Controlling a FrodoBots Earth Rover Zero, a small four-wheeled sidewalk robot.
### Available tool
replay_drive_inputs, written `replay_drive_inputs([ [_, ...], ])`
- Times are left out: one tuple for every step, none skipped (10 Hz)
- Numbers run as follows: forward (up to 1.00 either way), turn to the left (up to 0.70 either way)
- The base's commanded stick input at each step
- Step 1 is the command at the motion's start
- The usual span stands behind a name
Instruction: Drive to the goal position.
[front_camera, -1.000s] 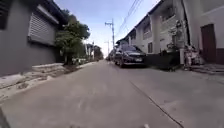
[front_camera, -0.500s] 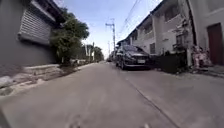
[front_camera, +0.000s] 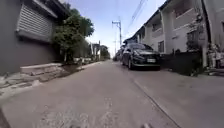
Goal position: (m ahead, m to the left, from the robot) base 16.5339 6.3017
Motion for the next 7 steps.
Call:
replay_drive_inputs([
  [1.00, 0.02],
  [1.00, 0.02],
  [1.00, 0.02],
  [1.00, 0.02],
  [1.00, 0.02],
  [1.00, 0.02],
  [1.00, 0.02],
])
